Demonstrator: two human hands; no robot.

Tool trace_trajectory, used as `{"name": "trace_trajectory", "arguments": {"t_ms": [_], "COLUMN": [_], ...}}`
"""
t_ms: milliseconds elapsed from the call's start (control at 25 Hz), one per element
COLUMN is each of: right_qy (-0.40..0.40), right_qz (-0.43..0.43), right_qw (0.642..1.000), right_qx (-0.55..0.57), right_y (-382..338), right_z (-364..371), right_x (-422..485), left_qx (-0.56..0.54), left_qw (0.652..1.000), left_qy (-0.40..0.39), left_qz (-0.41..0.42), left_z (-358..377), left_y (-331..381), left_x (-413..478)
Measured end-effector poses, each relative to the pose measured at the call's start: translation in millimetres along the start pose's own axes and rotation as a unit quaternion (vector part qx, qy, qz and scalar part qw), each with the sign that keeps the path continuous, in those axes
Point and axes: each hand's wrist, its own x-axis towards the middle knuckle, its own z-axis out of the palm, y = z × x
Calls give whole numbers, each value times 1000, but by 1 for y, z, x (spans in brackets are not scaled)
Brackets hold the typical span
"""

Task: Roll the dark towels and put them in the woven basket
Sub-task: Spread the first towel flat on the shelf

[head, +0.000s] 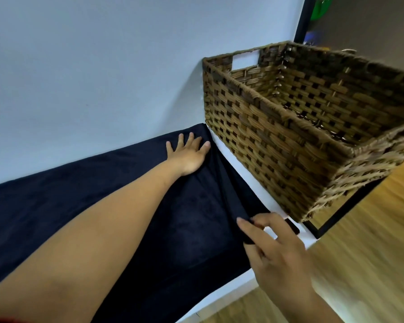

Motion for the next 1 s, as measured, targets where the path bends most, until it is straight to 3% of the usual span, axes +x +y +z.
{"name": "trace_trajectory", "arguments": {"t_ms": [120, 240, 320, 440, 600, 720, 1000], "right_qy": [-52, -51, -25, -27, -152, -170, -75], "right_qz": [-74, -54, 55, 287, 244, 202, 245], "right_qw": [996, 997, 991, 917, 955, 963, 966], "right_qx": [-18, 16, 122, 275, 69, -51, -25], "right_y": [8, 7, -3, -11, -4, -3, 8], "right_z": [6, 4, -5, -15, -17, -20, -15], "right_x": [-8, -11, -2, 17, 32, 27, 6], "left_qx": [-137, -34, -56, -143, -165, -187, -123], "left_qw": [989, 988, 983, 968, 950, 947, 927], "left_qy": [46, 133, 149, 181, 243, 231, 324], "left_qz": [-29, -70, -89, -97, -108, -124, -143], "left_z": [-7, -10, -12, -26, -46, -34, -11], "left_y": [2, 16, 25, 32, 33, 30, 36], "left_x": [7, 18, 27, 40, 51, 54, 59]}}
